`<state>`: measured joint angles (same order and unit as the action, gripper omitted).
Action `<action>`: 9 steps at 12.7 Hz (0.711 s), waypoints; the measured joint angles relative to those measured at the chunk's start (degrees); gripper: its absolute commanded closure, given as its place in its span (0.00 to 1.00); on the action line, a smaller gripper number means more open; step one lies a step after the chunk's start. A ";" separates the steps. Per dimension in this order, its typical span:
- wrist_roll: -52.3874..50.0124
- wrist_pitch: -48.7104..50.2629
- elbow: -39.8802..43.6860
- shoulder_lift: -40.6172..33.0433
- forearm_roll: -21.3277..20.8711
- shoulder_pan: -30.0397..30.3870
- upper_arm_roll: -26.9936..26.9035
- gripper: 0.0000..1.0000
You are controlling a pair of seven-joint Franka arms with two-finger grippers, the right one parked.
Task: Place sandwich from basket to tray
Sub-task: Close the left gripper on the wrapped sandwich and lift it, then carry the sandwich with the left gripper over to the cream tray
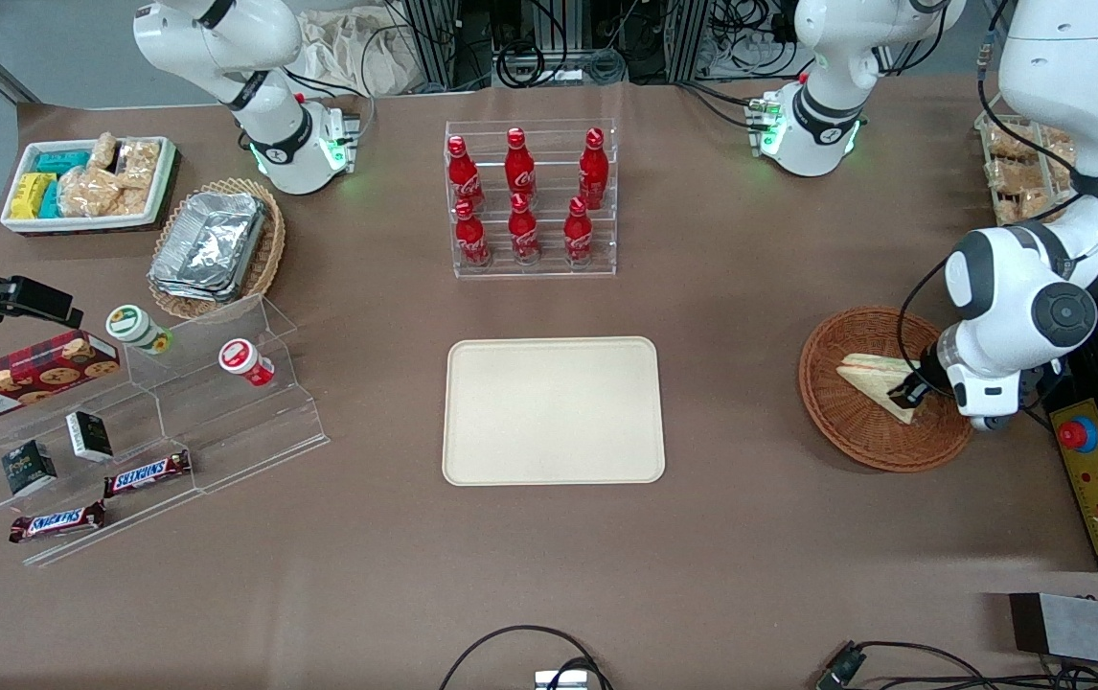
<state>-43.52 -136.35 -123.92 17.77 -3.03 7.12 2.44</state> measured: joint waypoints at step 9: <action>1.21 27.99 22.59 -0.09 -0.03 -0.30 5.39 1.00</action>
<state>-42.31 -108.36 -101.33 17.68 -3.06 6.81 7.83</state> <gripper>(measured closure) 0.797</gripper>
